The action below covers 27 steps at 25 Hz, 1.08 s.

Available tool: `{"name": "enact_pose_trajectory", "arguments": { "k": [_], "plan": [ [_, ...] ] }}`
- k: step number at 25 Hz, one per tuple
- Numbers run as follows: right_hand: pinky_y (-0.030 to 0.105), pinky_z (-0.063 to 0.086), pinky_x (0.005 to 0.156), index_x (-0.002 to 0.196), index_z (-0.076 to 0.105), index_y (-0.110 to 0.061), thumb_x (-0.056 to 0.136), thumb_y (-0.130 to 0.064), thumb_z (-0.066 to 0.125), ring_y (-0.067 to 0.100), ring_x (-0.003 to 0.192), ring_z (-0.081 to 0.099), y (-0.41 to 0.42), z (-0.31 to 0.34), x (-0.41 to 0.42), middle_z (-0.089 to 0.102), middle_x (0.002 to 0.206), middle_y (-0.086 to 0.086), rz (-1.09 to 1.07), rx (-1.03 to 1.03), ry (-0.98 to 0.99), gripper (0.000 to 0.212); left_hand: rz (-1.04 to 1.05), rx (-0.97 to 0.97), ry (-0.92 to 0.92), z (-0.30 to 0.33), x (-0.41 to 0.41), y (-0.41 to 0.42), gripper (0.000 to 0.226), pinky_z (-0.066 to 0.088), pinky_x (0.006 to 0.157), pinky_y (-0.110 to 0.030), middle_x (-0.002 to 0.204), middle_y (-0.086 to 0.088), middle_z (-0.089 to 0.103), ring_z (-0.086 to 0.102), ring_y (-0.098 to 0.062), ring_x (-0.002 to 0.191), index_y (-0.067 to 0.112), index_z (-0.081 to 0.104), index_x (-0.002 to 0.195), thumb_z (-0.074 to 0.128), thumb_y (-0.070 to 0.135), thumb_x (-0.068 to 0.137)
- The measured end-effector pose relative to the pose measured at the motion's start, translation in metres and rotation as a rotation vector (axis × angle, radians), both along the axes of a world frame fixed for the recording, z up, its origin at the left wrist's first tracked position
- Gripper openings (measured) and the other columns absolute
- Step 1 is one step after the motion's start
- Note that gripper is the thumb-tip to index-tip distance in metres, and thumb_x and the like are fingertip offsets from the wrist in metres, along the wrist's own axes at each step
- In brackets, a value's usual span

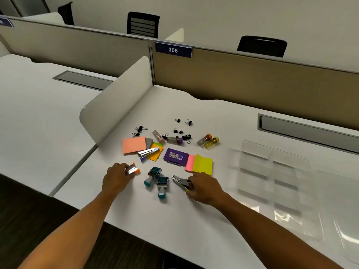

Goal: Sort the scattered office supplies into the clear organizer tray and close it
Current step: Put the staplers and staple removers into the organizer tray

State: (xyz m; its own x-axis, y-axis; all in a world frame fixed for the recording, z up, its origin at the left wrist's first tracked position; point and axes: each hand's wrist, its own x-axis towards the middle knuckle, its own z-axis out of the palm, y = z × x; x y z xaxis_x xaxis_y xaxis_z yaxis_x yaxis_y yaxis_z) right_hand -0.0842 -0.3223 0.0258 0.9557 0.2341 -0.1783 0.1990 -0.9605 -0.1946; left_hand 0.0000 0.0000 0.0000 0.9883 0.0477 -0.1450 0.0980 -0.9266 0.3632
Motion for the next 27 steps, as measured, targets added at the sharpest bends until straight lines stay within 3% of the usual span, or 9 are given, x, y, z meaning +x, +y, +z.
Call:
{"name": "enact_pose_trajectory", "arguments": {
  "k": [5, 11, 15, 22, 27],
  "plan": [
    [0.033, 0.046, 0.070, 0.110, 0.061, -0.022, 0.084, -0.049, 0.062, 0.021, 0.099, 0.055, 0.001, 0.000, -0.010, 0.061, 0.109, 0.003, -0.116, 0.097, 0.090, 0.037, 0.111, -0.089, -0.098, 0.003, -0.015, -0.004, 0.040, 0.052, 0.075, -0.038, 0.101, -0.009, 0.062, 0.060, -0.026, 0.088, 0.011, 0.063, 0.111, 0.067, 0.043, 0.086],
    [0.033, 0.047, 0.076, 0.114, 0.061, -0.020, 0.087, -0.046, 0.064, 0.020, 0.094, 0.056, -0.004, 0.000, -0.017, 0.062, 0.109, 0.004, -0.195, 0.238, 0.147, 0.038, 0.212, -0.295, -0.290, 0.015, -0.024, -0.028, 0.039, 0.051, 0.083, -0.041, 0.113, -0.016, 0.060, 0.061, -0.034, 0.098, 0.007, 0.060, 0.118, 0.070, 0.027, 0.086],
    [0.037, 0.051, 0.082, 0.111, 0.060, -0.021, 0.092, -0.043, 0.056, 0.019, 0.094, 0.057, -0.008, -0.002, -0.028, 0.064, 0.109, 0.002, -0.267, 0.341, 0.044, 0.029, 0.194, -0.422, -0.359, 0.028, -0.028, -0.052, 0.037, 0.050, 0.085, -0.037, 0.116, -0.016, 0.058, 0.061, -0.031, 0.100, 0.010, 0.058, 0.120, 0.069, 0.023, 0.087],
    [0.032, 0.053, 0.080, 0.113, 0.062, -0.022, 0.089, -0.040, 0.063, 0.014, 0.092, 0.062, -0.025, 0.026, -0.042, 0.065, 0.108, -0.003, -0.414, 0.714, -0.113, 0.029, 0.064, -0.583, -0.375, 0.044, -0.038, -0.105, 0.036, 0.052, 0.086, -0.037, 0.121, -0.014, 0.059, 0.062, -0.027, 0.103, 0.009, 0.055, 0.119, 0.069, 0.021, 0.087],
    [0.009, 0.046, 0.064, 0.113, 0.065, -0.020, 0.090, -0.035, 0.065, 0.005, 0.086, 0.062, -0.063, 0.043, -0.062, 0.067, 0.103, -0.006, -0.544, 0.875, -0.177, 0.027, -0.063, -0.647, -0.317, 0.055, -0.054, -0.159, 0.029, 0.055, 0.079, -0.036, 0.107, -0.006, 0.061, 0.061, -0.022, 0.097, 0.013, 0.059, 0.113, 0.067, 0.026, 0.088]
  ]
}}
